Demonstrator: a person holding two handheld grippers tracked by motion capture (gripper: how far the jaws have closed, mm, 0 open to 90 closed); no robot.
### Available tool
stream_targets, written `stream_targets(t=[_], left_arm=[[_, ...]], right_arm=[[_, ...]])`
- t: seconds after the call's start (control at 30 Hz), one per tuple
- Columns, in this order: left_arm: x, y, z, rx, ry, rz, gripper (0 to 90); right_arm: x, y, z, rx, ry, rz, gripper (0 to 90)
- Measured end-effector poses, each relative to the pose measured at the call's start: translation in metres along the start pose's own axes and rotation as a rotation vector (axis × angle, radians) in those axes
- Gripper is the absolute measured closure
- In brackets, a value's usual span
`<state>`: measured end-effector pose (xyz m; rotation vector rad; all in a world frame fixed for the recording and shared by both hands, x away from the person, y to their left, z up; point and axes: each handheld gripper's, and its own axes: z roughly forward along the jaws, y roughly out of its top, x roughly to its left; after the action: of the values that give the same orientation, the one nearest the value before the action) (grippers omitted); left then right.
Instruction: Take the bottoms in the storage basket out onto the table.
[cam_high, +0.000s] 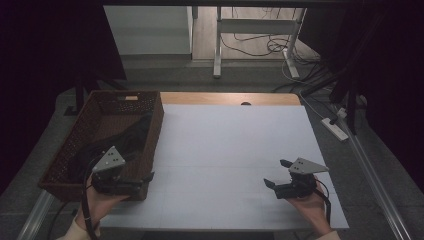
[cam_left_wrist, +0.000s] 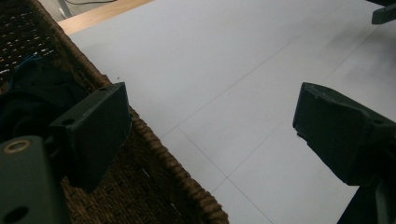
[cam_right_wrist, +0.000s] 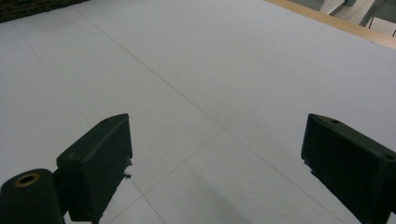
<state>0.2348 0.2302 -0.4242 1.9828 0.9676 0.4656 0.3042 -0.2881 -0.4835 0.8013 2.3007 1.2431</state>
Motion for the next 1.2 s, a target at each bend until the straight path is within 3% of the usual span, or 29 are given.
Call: stream_targets(t=[0.53,1.2], left_arm=[[0.012,0.014,0.008,0.007,0.007,-0.018,12.4],[0.035,0.034,0.010,0.016,0.038,-0.005,12.4]], right_arm=[[0.000,0.000,0.003,0.009,0.004,-0.004,8.9],[0.000,-0.004,0.005,0.033,0.002,0.000,8.9]])
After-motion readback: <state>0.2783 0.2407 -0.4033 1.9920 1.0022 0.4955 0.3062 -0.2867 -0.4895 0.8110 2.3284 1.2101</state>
